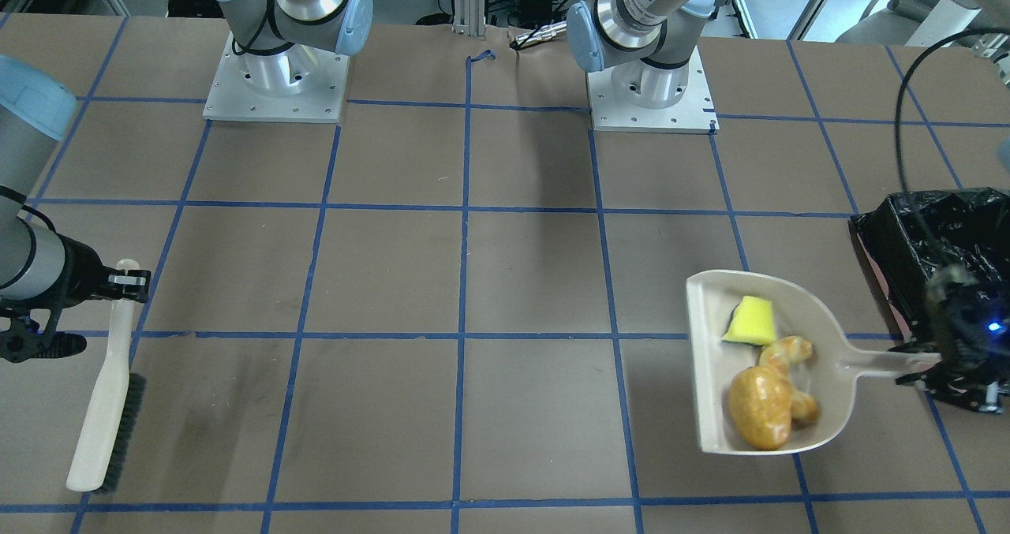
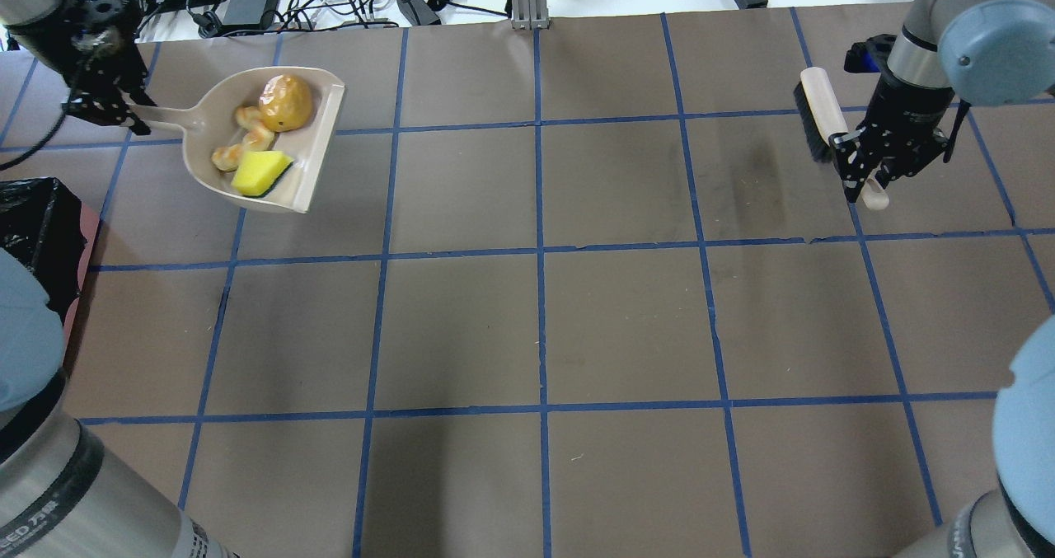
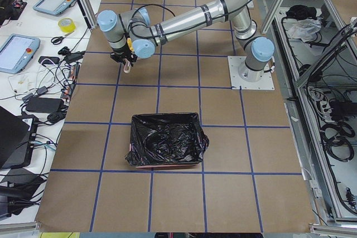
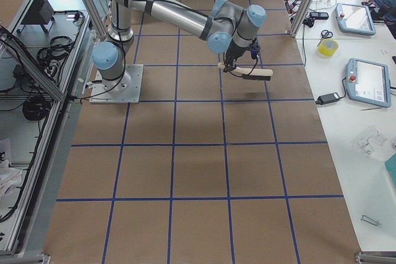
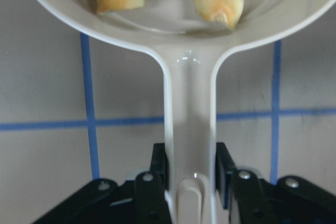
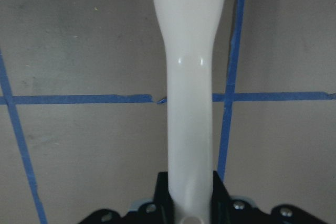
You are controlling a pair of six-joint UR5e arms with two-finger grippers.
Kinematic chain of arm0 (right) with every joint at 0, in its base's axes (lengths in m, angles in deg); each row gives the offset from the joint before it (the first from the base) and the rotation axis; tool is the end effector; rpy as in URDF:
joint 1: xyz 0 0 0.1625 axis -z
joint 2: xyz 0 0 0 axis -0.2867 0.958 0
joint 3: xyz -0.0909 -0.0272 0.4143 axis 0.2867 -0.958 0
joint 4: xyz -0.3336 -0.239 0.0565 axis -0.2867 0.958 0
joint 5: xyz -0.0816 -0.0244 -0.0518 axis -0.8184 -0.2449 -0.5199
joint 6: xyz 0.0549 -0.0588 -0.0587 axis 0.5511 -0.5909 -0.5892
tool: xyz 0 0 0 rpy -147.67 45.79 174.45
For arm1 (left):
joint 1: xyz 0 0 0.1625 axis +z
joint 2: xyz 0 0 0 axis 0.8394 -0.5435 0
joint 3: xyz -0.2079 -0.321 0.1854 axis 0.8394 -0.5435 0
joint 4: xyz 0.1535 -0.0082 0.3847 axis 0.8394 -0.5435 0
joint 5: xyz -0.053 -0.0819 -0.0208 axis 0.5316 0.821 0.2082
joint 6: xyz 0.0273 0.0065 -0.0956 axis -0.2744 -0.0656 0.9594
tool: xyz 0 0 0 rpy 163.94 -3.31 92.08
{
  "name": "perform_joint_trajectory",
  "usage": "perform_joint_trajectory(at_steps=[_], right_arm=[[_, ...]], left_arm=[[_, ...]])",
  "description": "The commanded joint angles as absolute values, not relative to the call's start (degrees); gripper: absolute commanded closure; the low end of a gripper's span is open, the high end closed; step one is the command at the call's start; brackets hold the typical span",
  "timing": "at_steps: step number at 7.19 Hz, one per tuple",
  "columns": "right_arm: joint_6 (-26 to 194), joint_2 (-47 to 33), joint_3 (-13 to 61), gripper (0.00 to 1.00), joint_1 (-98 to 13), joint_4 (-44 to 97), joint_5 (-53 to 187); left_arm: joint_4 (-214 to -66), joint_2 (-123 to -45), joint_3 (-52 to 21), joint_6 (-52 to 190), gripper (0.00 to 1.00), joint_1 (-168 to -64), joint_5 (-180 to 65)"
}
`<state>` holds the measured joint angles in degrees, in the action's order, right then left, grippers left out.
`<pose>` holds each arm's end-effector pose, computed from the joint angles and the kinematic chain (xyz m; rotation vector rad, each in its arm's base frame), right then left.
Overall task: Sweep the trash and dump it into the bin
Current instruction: 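Lift the loaded dustpan toward the bin while right returns the brush, then tilt the dustpan over the black bin with the left gripper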
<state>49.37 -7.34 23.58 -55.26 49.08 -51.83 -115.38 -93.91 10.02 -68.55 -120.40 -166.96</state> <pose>-0.0634 -0.5931 0.2911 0.0192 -3.0993 -0.3857 0.1870 -0.6762 0.3849 -2.2384 -2.0143 -0.0041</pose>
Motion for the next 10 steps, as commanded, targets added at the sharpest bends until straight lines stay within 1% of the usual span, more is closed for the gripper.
perform_joint_trajectory(at_steps=[1, 3, 4, 5, 8, 10], right_arm=[[44.07, -7.58, 27.41, 1.0, -52.87, 54.2, -52.81], [44.51, -7.5, 30.49, 1.0, -52.08, 54.91, -52.81], [44.68, -7.58, 30.59, 1.0, -51.9, 55.17, -52.81], [44.77, -7.58, 30.68, 1.0, -51.72, 55.26, -52.81], [45.21, -7.23, 30.24, 1.0, -51.63, 55.35, -52.72], [46.09, -7.24, 30.15, 1.0, -51.63, 55.35, -52.81]], left_arm=[[-124.39, -93.15, 15.87, -84.34, 1.0, -109.95, -167.54], [-125.22, -94.28, 19.73, -97.26, 1.0, -102.9, -173.93], [-125.48, -95.33, 22.37, -101.77, 1.0, -99.47, -174.05], [-123.91, -96.65, 23.52, -108.78, 1.0, -97.7, -174.14], [-108.91, -102.09, 23.88, -122.8, 1.0, -92.86, -174.05], [-107.46, -104.47, 26.51, -125.1, 1.0, -92.67, -173.96]])
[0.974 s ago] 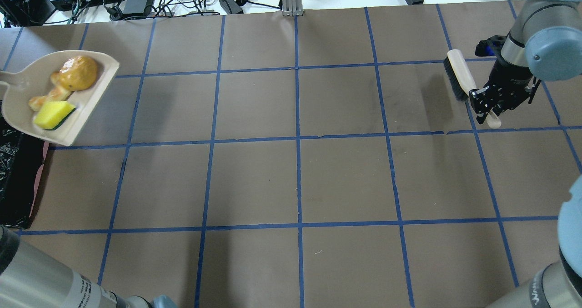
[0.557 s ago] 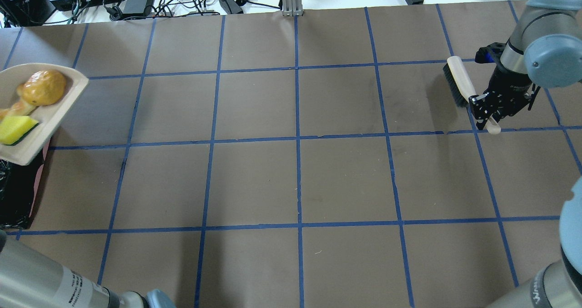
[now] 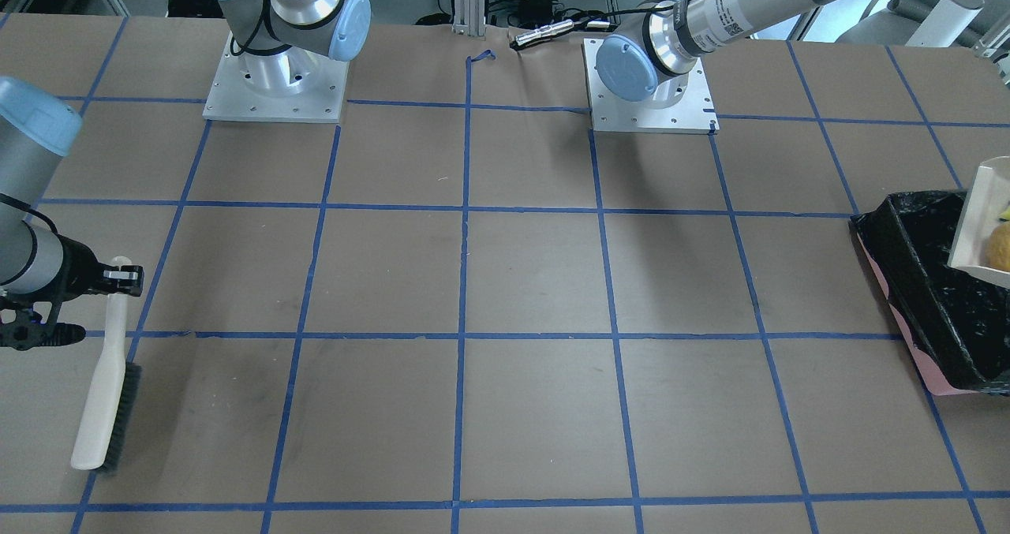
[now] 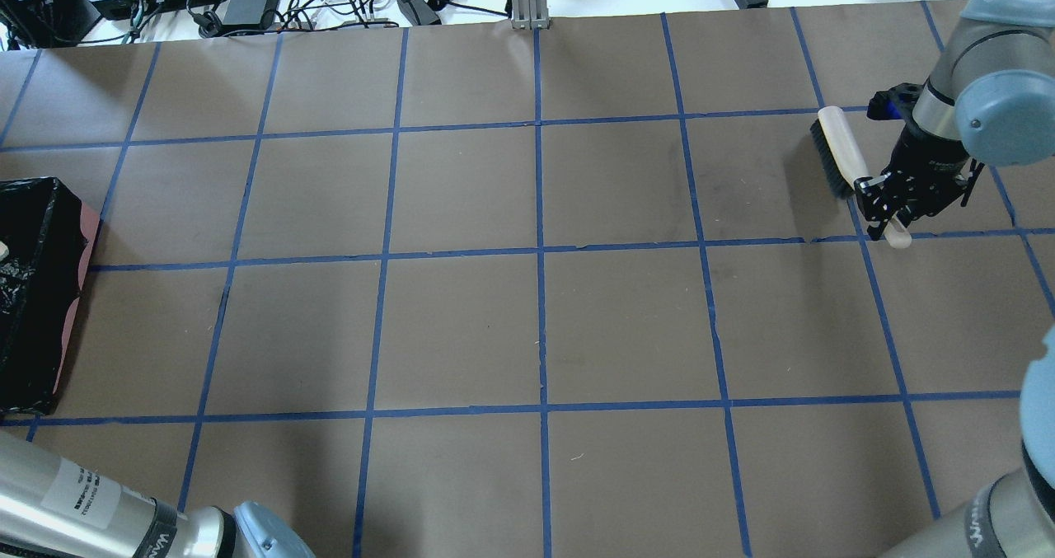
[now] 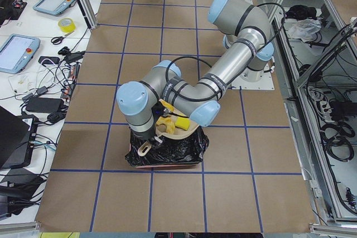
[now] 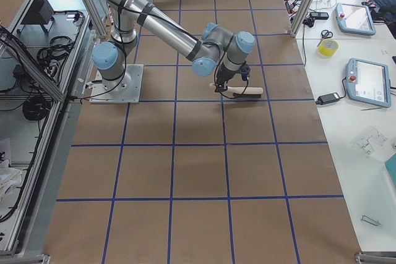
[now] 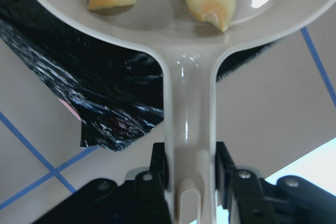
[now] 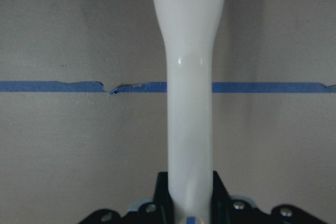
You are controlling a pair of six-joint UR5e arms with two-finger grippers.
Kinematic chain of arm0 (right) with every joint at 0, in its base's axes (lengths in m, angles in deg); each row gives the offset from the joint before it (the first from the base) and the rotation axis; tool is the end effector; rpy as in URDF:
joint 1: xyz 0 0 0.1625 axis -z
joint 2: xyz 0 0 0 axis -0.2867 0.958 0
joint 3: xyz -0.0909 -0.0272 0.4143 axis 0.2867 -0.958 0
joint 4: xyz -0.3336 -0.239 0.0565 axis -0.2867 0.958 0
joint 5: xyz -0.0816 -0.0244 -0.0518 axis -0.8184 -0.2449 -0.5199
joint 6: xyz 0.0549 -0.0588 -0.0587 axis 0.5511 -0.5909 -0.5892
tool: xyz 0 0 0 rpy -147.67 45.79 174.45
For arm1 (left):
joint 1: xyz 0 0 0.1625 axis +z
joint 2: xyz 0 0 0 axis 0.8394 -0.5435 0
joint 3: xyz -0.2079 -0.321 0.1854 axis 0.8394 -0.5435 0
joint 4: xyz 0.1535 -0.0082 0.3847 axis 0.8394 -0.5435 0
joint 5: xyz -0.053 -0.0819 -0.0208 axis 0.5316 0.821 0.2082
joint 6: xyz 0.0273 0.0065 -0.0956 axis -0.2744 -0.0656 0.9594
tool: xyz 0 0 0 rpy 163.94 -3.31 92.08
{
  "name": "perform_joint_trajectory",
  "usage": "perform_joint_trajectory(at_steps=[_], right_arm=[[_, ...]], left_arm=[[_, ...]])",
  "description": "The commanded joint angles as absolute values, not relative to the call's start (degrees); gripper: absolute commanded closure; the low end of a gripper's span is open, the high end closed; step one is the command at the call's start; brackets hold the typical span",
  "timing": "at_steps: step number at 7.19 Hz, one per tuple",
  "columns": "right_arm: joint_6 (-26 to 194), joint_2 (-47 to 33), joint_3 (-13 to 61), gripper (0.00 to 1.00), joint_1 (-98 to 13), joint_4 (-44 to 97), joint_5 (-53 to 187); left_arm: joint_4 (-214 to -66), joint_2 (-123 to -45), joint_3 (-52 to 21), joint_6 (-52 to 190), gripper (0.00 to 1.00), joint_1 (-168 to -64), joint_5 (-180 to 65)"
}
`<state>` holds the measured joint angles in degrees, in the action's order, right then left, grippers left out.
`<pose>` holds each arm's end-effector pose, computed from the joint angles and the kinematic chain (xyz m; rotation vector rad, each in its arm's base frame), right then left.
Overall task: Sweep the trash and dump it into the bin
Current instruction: 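Tilt the dustpan over the black bin with the left gripper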
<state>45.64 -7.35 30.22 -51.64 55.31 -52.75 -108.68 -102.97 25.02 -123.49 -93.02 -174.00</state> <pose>-0.0945 -0.5681 0.2498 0.0257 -3.1004 -0.4068 0.5484 -0.5510 0.4096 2.7223 1.4639 0.1903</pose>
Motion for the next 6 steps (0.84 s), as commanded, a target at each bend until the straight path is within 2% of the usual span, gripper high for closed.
perform_joint_trajectory(at_steps=[1, 6], right_arm=[[45.92, -7.23, 30.15, 1.0, -51.63, 55.18, -52.81], [46.88, -7.58, 30.85, 1.0, -51.9, 55.09, -53.6]], left_arm=[[-107.37, -105.01, 27.74, -125.11, 1.0, -93.02, -174.05], [-102.29, -103.35, 25.13, -132.67, 1.0, -94.34, -174.14]])
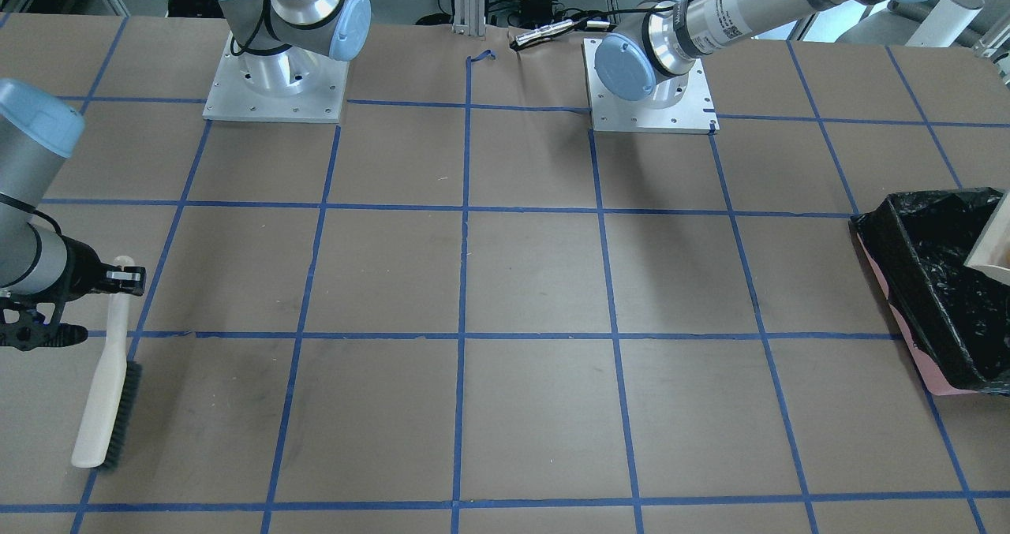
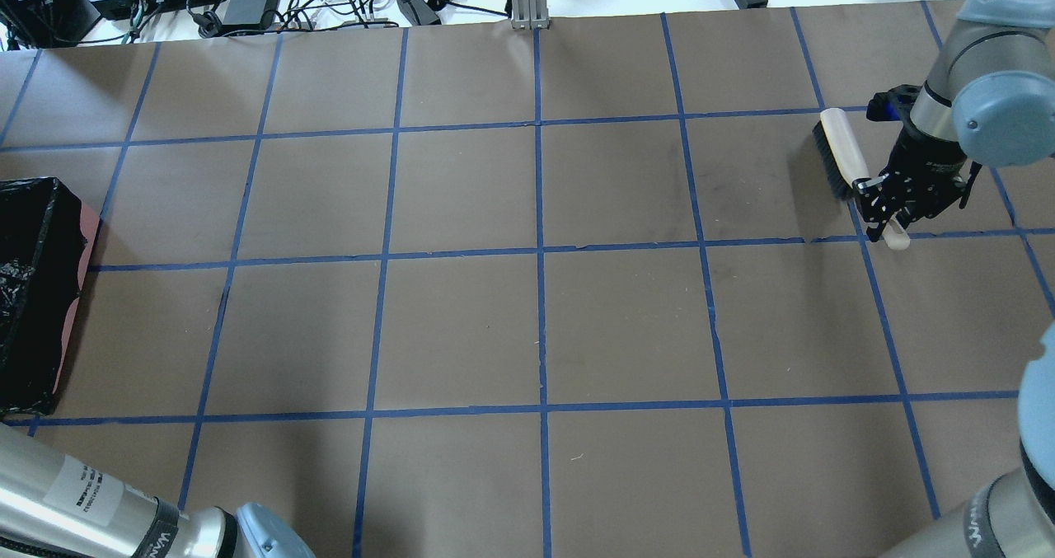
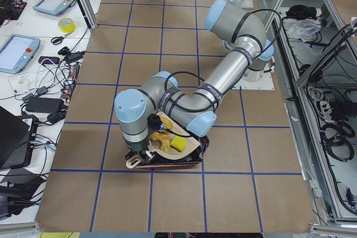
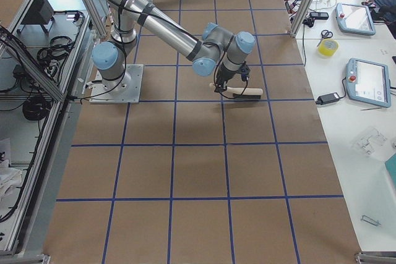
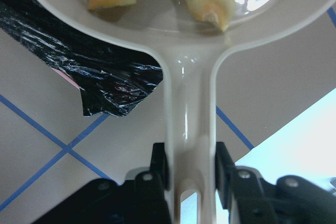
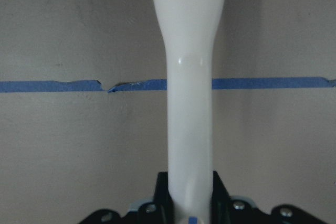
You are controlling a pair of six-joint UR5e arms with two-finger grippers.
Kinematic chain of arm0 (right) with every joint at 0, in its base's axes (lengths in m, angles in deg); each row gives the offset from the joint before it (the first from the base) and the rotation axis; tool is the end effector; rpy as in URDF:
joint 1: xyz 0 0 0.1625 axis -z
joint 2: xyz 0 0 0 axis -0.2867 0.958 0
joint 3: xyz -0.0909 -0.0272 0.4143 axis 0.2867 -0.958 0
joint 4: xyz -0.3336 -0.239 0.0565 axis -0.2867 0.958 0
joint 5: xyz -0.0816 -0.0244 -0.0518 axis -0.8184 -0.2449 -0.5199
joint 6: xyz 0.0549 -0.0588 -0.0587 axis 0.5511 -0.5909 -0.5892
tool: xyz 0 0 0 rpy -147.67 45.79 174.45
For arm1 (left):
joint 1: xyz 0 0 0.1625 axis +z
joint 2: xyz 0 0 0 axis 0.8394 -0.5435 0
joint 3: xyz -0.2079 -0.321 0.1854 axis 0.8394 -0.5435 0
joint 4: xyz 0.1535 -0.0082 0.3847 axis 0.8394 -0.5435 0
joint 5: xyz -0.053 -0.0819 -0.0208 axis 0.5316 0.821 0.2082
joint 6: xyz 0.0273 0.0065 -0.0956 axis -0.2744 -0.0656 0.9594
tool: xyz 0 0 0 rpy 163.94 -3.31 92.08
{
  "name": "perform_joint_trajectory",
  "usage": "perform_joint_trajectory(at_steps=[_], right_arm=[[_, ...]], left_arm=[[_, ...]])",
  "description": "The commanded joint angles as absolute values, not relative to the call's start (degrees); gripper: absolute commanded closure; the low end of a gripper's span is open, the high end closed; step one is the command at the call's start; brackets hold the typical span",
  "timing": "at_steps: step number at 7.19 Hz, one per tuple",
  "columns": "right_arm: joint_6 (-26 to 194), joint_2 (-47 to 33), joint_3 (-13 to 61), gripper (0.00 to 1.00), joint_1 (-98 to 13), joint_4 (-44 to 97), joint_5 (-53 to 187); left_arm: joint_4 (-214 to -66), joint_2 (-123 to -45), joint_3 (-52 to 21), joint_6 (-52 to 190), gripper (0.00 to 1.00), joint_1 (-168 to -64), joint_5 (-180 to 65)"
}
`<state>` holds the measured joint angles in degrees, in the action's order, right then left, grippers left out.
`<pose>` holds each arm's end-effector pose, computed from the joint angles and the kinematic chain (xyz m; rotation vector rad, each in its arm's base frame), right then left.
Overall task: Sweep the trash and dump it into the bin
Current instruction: 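Tilt the dustpan over the black bin with the left gripper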
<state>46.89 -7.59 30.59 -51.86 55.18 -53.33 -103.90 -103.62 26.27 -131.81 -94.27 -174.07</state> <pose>-0.0926 -0.5663 0.2447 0.0010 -3.0893 -0.4296 0.5455 -0.5697 0.4213 2.7600 1.2064 0.2607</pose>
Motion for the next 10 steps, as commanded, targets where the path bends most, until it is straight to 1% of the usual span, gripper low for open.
perform_joint_trajectory(at_steps=[1, 2, 3, 4, 6, 7, 8, 9, 10], right_arm=[[46.71, -7.67, 31.2, 1.0, -51.9, 55.0, -53.68], [46.53, -7.67, 31.12, 0.85, -51.9, 55.09, -54.21], [46.79, -7.76, 31.2, 0.63, -51.9, 55.0, -56.21], [47.23, -8.02, 31.2, 0.58, -51.9, 54.74, -55.8], [47.23, -9.16, 30.94, 0.58, -51.9, 55.0, -55.62], [47.23, -8.99, 30.85, 0.57, -51.9, 54.91, -56.14], [47.15, -8.73, 30.42, 0.57, -51.9, 54.91, -56.06], [47.15, -8.03, 29.46, 0.53, -51.9, 55.0, -56.06], [47.23, -7.24, 26.23, 0.49, -51.9, 52.56, -55.97]], left_arm=[[-99.49, -102.3, 21.81, -132.49, 1.0, -94.34, -174.22], [-97.2, -101.07, 18.56, -132.32, 1.0, -94.34, -175.09], [-93.87, -99.84, 15.57, -132.58, 1.0, -94.34, -175.1], [-91.49, -98.61, 13.62, -133.1, 1.0, -94.34, -175.19], [-84.99, -96.5, 9.32, -135.04, 1.0, -94.43, -175.19], [-83.13, -94.49, 6.16, -134.95, 1.0, -94.43, -175.45], [-77.55, -92.64, 1.43, -135.13, 1.0, -94.43, -175.45], [-74.27, -90.97, -2.35, -135.39, 1.0, -94.43, -175.45], [-73.11, -89.82, -3.78, -135.48, 1.0, -94.43, -175.45]])
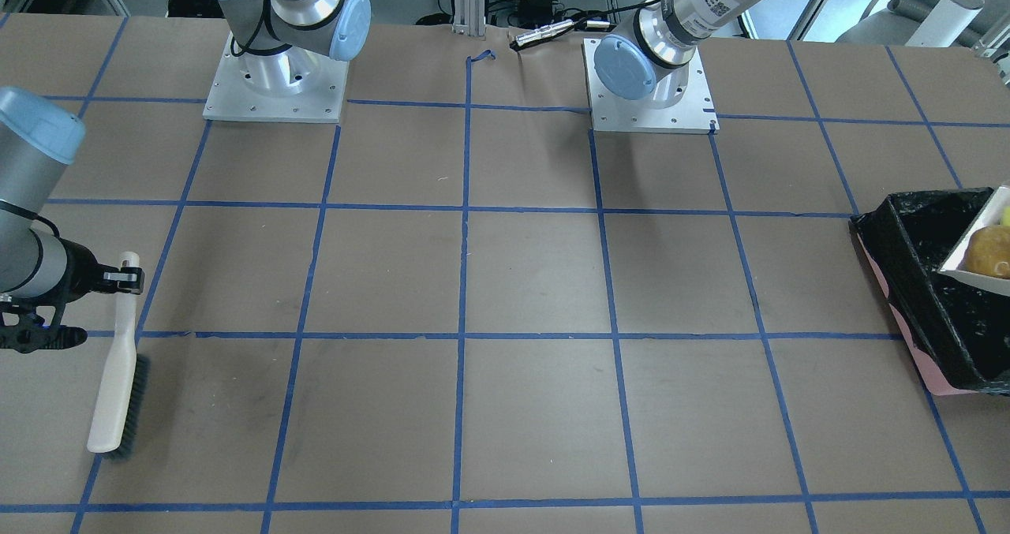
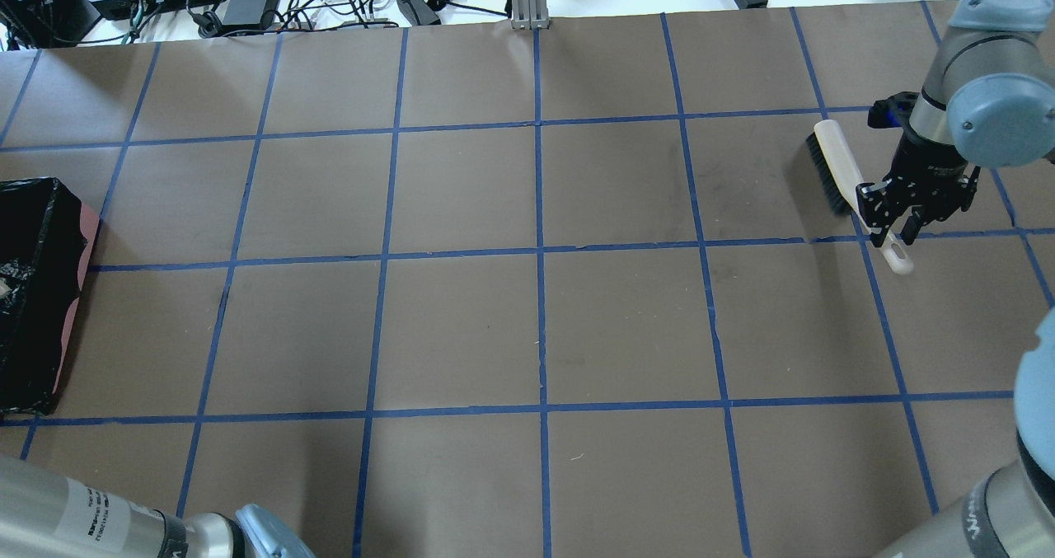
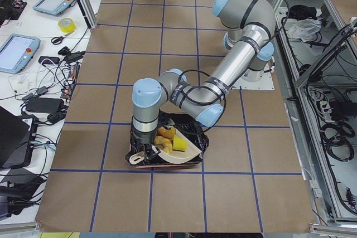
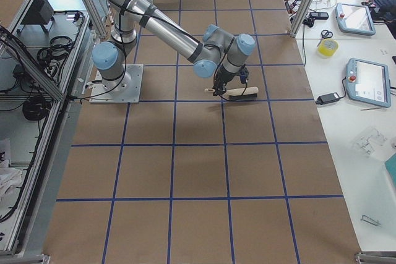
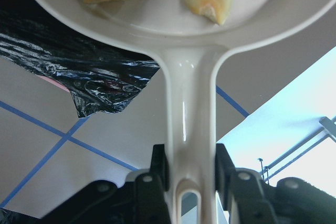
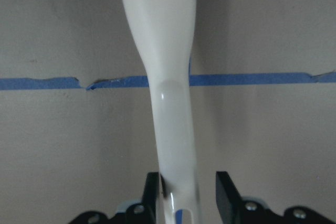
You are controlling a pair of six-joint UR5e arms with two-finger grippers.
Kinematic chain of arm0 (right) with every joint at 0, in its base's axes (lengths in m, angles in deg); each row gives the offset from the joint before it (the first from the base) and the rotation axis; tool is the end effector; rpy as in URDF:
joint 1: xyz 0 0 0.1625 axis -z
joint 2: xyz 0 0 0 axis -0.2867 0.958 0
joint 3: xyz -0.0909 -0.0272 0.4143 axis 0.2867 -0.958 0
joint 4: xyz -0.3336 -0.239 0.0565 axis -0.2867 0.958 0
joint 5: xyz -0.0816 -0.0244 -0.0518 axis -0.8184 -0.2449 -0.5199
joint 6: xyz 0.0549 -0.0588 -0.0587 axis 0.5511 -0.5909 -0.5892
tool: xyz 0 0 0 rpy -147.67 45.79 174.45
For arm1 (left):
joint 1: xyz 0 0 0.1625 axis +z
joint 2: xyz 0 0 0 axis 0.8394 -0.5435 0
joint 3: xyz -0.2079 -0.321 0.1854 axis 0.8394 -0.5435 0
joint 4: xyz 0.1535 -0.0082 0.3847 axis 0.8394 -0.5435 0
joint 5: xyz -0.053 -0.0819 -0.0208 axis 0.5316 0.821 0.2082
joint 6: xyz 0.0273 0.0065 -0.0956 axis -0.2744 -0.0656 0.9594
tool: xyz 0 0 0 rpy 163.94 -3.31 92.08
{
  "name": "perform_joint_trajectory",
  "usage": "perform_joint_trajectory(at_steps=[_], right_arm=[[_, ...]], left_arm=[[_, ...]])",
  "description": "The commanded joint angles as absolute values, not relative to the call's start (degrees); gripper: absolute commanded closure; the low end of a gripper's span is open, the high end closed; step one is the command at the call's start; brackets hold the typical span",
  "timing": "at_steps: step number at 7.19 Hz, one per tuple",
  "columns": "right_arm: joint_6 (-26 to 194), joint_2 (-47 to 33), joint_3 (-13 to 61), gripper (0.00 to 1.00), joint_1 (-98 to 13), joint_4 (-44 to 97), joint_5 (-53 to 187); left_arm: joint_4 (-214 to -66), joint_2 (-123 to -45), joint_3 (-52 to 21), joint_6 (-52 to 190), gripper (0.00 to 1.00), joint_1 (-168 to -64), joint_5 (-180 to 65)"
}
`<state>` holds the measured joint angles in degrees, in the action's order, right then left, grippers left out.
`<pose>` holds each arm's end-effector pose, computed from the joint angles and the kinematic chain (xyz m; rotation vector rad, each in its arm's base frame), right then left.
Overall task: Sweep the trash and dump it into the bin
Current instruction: 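Tilt the dustpan over the black bin with the left gripper, then tip the dustpan further to dump trash while right releases the brush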
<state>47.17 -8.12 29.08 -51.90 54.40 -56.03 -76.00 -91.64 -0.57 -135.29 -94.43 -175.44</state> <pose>-0.0993 -0.5717 0.2501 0.0032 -3.0411 -0.4434 0.4897 -0.5269 0.3979 2.6022 1.0642 0.4462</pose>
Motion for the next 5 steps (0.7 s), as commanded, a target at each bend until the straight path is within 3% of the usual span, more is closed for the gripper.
perform_joint_trajectory(at_steps=[1, 2, 3, 4, 5], right_arm=[[47.15, -6.01, 22.45, 0.49, -51.9, 46.53, -55.45], [47.23, -3.65, 19.46, 0.39, -51.9, 43.52, -55.36], [47.23, 0.11, 17.69, 0.09, -51.98, 42.62, -55.36], [47.23, 4.41, 17.15, 0.0, -51.98, 40.69, -55.27], [47.58, 7.5, 16.44, 0.0, -52.25, 39.11, -54.57]], left_arm=[[-72.49, -89.55, -4.15, -136.52, 1.0, -94.43, -175.45], [-70.39, -89.28, -4.85, -137.14, 1.0, -94.34, -175.45], [-68.89, -88.5, -5.46, -138.02, 1.0, -94.34, -175.45], [-68.36, -87.71, -5.73, -138.64, 1.0, -94.34, -175.45], [-68.26, -86.65, -6.69, -138.64, 1.0, -94.34, -175.54]])
